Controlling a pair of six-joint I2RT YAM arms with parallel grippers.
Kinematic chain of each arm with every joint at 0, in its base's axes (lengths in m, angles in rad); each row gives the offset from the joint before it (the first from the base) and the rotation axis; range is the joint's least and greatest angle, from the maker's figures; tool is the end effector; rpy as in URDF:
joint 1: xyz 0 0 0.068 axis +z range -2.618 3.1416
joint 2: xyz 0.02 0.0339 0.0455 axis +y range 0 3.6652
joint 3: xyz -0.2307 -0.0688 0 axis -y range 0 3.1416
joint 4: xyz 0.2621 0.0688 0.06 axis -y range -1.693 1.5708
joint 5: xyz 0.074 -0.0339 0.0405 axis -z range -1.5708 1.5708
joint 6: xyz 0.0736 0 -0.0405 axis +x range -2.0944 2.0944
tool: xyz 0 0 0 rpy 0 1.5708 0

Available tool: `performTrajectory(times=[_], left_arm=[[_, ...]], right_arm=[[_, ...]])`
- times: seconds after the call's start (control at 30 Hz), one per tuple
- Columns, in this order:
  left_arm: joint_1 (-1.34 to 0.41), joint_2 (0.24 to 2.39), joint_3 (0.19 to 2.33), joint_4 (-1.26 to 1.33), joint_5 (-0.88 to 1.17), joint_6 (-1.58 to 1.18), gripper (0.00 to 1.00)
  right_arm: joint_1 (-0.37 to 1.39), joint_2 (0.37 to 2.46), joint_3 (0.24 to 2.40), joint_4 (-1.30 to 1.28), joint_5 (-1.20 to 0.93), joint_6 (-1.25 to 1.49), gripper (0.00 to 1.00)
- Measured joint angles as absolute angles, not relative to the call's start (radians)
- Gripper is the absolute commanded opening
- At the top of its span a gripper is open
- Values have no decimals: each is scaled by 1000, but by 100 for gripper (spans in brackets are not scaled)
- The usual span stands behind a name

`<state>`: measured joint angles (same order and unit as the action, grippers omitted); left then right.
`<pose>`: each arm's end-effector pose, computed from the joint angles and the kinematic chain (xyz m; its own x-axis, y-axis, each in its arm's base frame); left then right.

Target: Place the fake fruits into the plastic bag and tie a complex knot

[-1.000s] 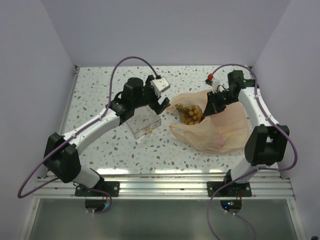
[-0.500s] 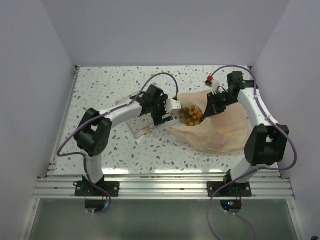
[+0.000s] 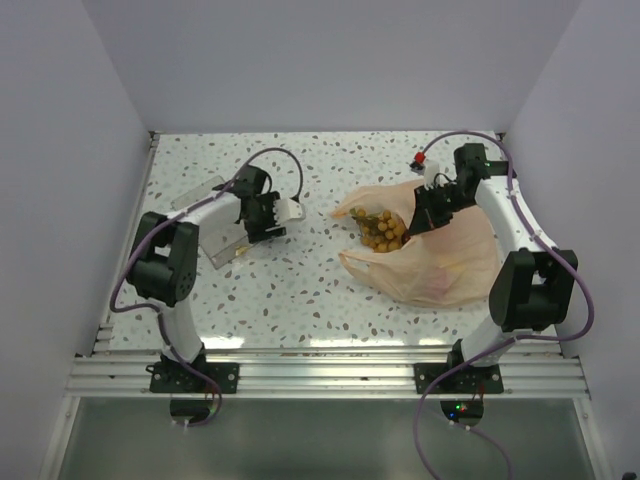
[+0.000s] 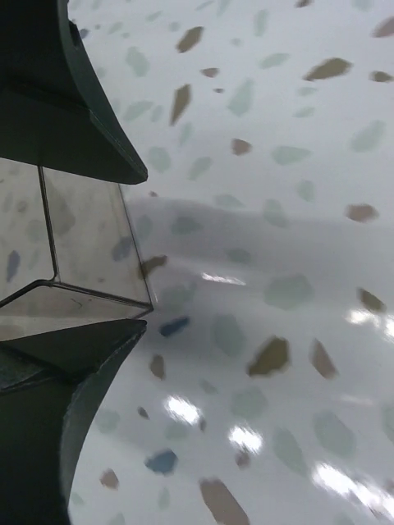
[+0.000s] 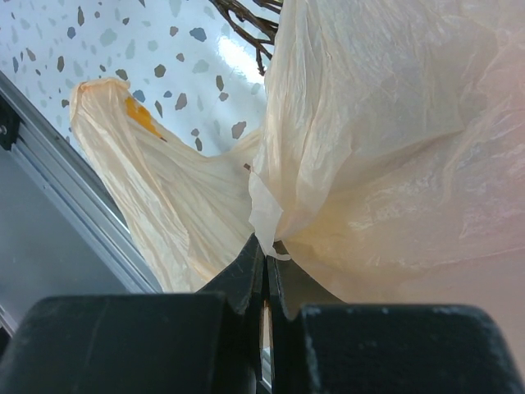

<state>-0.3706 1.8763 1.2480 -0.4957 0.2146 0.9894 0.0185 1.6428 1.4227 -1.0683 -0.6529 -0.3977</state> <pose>0.3669 -0.1594 0.0964 -0.0943 0.9126 -0.3978 0.9439 0.2089 0.2556 0.3415 0.0510 0.2177 -0.8140 -0.3228 -0.4829 -0.5415 0.7224 0.4300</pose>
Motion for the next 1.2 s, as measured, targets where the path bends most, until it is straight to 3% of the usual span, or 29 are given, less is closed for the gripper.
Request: performTrajectory(times=[0.13, 0.17, 0.3, 0.43, 0.47, 0.73, 0.97, 1.2], left_arm=[[-265, 1875, 1250, -514, 191, 994, 86], [-252, 1875, 1256, -525, 202, 987, 100], [-214, 1830, 1269, -526, 379, 908, 100], [-204, 1700, 1243, -394, 561, 754, 100], [-204, 1686, 1243, -352, 595, 717, 100], [-202, 1788, 1253, -55, 766, 376, 100], [-182, 1805, 1280, -20, 777, 237, 100], [-133, 1805, 1311, -44, 741, 171, 100]], right_arm=[[26, 1651, 1423, -1055, -649, -394, 0], [30, 1657, 1423, -1052, -646, -392, 2], [47, 1691, 1438, -1050, -639, -381, 43], [52, 1699, 1454, -1051, -615, -389, 78], [52, 1698, 1459, -1050, -608, -388, 82], [121, 1591, 1521, -1045, -434, -424, 86], [426, 1491, 1578, -1023, -294, -476, 93], [698, 1516, 1480, -1002, -155, -515, 95]])
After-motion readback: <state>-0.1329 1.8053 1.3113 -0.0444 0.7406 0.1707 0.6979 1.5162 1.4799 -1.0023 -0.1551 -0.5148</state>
